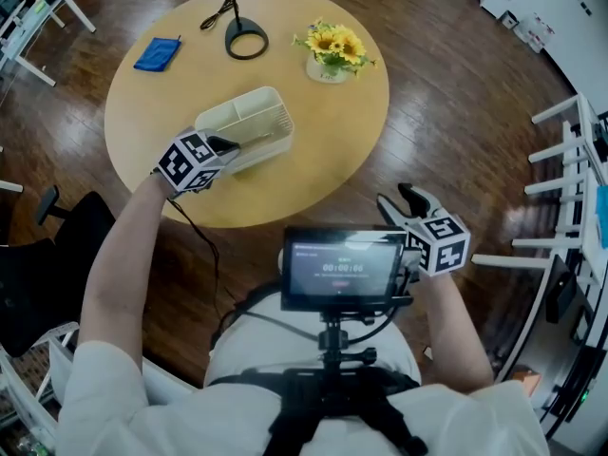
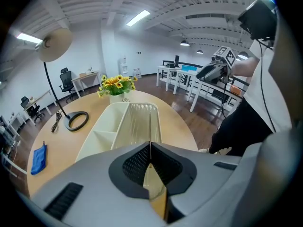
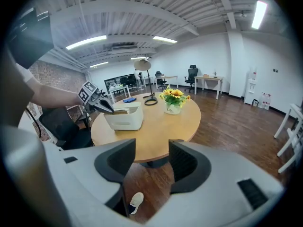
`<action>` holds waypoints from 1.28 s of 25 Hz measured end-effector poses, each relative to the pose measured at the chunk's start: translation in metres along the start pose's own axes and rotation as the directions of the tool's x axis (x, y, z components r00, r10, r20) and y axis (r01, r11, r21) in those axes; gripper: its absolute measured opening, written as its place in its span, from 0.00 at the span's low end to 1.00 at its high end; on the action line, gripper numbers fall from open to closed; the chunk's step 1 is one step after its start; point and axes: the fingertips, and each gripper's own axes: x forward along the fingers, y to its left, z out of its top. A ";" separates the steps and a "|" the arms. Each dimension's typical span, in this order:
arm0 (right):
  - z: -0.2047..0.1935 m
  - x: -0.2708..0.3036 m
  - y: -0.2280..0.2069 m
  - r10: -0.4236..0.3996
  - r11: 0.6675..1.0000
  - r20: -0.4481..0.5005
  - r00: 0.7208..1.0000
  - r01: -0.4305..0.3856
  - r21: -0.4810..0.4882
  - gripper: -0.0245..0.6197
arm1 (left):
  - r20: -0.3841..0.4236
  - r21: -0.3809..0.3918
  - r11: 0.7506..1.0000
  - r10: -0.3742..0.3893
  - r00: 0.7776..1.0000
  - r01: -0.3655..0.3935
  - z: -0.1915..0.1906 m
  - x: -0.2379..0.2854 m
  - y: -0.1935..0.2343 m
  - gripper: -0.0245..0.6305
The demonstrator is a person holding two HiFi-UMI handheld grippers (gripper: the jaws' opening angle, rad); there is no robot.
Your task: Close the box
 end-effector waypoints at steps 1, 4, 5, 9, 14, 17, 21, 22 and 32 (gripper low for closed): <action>0.000 0.000 0.000 0.002 1.000 0.001 1.000 -0.002 -0.003 0.39 | 0.003 -0.001 1.000 0.005 1.000 -0.005 0.000 0.000 0.000 0.04; 0.001 0.000 0.002 0.010 1.000 0.003 1.000 -0.010 -0.008 0.39 | 0.007 -0.013 0.999 0.035 0.999 -0.035 0.000 -0.001 0.002 0.05; 0.000 0.000 0.002 0.015 1.000 0.003 1.000 -0.014 -0.010 0.39 | 0.007 -0.020 0.999 0.049 0.999 -0.048 0.000 -0.001 0.003 0.06; -0.003 0.000 0.003 0.040 0.999 0.003 0.999 -0.040 -0.021 0.39 | 0.015 -0.041 0.994 0.101 0.995 -0.101 0.002 -0.008 0.001 0.18; -0.010 -0.006 0.002 0.091 0.995 0.012 0.996 -0.090 -0.046 0.39 | 0.075 -0.134 0.955 0.276 0.958 -0.264 0.014 -0.034 -0.003 0.18; -0.019 -0.024 -0.006 0.127 0.989 0.021 0.992 -0.125 -0.073 0.39 | 0.103 -0.222 0.903 0.397 0.912 -0.368 0.024 -0.052 -0.026 0.18; -0.025 -0.031 -0.010 0.167 0.980 0.015 0.986 -0.164 -0.113 0.39 | 0.112 -0.368 0.816 0.515 0.850 -0.446 0.013 -0.073 -0.052 0.17; -0.028 -0.036 -0.012 0.177 0.977 0.015 0.984 -0.174 -0.123 0.39 | 0.116 -0.410 0.791 0.539 0.834 -0.454 0.011 -0.077 -0.065 0.17; -0.092 -0.111 -0.017 0.327 0.921 -0.017 0.945 -0.323 -0.218 0.39 | -0.090 -0.667 0.459 0.733 0.675 -0.587 -0.032 -0.083 -0.258 0.17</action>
